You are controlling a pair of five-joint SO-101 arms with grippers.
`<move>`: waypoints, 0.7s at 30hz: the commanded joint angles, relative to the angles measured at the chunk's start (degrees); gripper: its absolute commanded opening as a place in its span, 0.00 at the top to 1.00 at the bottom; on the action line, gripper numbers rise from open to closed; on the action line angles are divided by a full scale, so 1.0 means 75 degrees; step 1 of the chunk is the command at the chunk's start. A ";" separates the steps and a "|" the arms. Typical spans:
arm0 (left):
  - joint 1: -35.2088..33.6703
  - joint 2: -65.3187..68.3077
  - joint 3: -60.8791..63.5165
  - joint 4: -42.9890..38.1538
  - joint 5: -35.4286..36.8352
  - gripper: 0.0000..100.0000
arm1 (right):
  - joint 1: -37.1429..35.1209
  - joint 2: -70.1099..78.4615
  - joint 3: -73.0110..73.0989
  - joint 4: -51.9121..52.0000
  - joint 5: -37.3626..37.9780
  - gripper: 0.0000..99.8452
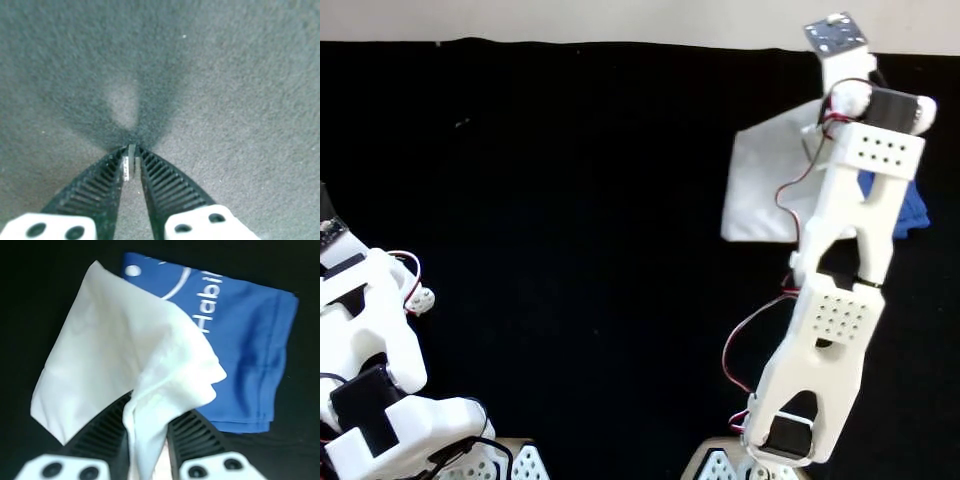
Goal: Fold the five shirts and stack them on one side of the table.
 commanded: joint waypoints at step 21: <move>0.0170 0.0029 0.0018 -0.0363 0.0047 0.99 | 0.1424 0.1272 0.0615 -0.4355 0.1395 0.99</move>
